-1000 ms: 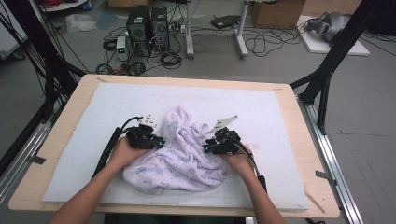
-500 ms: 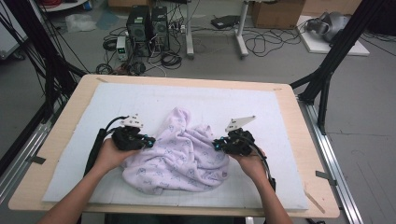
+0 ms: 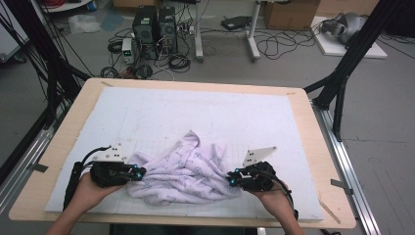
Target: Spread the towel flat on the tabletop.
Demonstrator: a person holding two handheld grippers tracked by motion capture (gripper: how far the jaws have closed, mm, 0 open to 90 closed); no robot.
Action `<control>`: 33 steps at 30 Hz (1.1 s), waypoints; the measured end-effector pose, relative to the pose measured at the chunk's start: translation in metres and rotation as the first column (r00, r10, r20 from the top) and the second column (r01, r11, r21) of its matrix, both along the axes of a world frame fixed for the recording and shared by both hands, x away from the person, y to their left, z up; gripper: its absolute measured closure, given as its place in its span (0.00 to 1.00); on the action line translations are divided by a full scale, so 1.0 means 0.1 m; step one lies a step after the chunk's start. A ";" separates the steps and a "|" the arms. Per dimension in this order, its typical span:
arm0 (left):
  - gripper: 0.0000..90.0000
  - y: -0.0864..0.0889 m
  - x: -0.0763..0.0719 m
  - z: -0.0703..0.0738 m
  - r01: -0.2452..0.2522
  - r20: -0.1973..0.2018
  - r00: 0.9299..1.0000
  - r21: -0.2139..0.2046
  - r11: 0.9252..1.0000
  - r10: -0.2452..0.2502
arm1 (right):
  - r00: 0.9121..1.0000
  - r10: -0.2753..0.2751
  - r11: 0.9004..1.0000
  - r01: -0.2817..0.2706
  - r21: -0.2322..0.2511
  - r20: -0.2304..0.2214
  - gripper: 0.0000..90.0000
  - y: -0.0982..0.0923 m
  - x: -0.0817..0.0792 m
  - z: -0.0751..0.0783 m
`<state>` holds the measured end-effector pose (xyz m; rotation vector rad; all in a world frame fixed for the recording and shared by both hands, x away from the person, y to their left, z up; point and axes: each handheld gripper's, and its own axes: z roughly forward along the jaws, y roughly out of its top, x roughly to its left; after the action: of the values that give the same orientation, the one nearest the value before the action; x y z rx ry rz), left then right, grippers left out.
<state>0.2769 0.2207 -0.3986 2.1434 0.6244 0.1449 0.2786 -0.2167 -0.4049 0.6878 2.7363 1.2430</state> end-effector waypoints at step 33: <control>1.00 -0.62 1.03 -0.14 -0.071 -0.020 0.997 0.122 0.990 0.074 | 0.995 -0.088 0.993 0.091 -0.077 0.044 0.97 0.24 0.94 -0.19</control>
<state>0.3795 0.1591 -0.4122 2.2426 0.7253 0.2007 0.3721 -0.1930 -0.4237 0.7592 2.6731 1.1123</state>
